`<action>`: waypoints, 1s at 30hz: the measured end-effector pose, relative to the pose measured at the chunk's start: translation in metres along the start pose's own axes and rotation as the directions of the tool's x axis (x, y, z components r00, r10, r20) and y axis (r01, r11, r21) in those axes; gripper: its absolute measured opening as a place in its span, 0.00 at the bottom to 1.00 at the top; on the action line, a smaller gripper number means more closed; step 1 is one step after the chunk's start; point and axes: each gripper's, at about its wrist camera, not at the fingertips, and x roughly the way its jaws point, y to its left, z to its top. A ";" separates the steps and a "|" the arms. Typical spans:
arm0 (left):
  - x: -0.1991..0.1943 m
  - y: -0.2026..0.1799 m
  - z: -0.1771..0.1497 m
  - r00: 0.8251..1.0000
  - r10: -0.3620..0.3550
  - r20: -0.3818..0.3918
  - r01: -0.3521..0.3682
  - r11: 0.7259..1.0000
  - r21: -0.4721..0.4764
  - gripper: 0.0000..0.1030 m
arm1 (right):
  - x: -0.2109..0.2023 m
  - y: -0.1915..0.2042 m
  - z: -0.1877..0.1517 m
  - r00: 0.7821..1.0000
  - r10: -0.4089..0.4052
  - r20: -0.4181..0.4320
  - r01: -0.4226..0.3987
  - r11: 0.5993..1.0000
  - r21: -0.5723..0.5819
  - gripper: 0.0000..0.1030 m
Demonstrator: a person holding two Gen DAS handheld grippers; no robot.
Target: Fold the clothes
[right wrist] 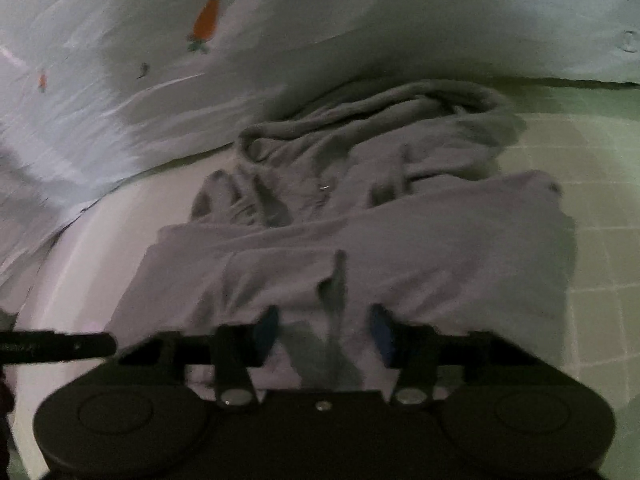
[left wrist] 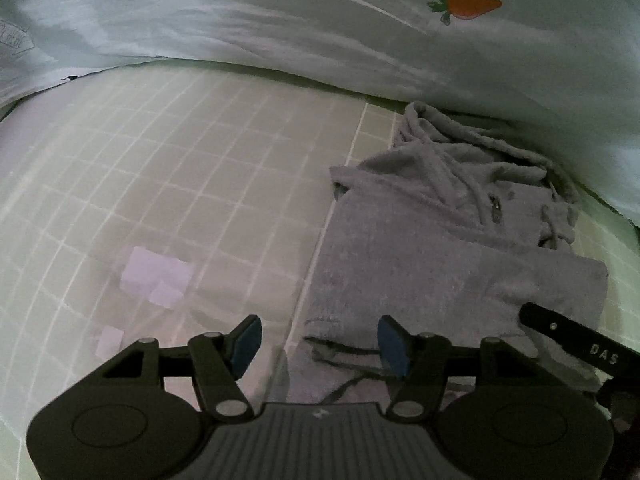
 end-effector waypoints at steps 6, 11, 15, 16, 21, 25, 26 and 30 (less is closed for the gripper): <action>0.000 -0.007 -0.003 1.000 -0.006 -0.006 0.006 1.000 0.017 0.64 | -0.002 0.012 -0.002 1.000 0.000 0.009 0.001 0.994 -0.113 0.06; -0.007 -0.008 -0.004 1.000 -0.020 0.011 0.020 1.000 0.015 0.65 | -0.039 0.009 0.005 0.996 0.014 0.085 -0.008 0.997 -0.073 0.03; -0.009 -0.010 -0.002 0.999 -0.020 0.029 0.019 0.999 0.028 0.70 | -0.071 -0.006 0.004 0.989 -0.033 0.147 0.032 0.999 0.006 0.03; -0.007 -0.012 -0.003 0.999 -0.020 0.026 0.019 0.999 0.037 0.70 | -0.076 -0.012 0.004 0.987 -0.054 0.149 0.049 0.998 0.033 0.03; 0.011 -0.020 -0.011 0.999 0.021 -0.033 -0.018 0.995 0.094 0.72 | -0.061 -0.035 -0.011 0.982 -0.186 0.041 0.183 0.980 0.082 0.06; 0.018 -0.017 -0.017 0.997 0.042 -0.063 -0.035 0.994 0.099 0.77 | -0.061 -0.038 -0.022 0.978 -0.205 0.028 0.201 0.974 0.102 0.17; 0.018 -0.015 -0.018 0.997 0.036 -0.065 -0.030 0.995 0.092 0.77 | -0.063 -0.038 -0.021 0.978 -0.209 0.031 0.204 0.973 0.103 0.23; 0.012 -0.012 -0.012 0.999 0.012 -0.047 -0.009 0.997 0.073 0.77 | -0.066 -0.041 -0.015 0.960 -0.273 0.067 0.264 0.957 0.121 0.64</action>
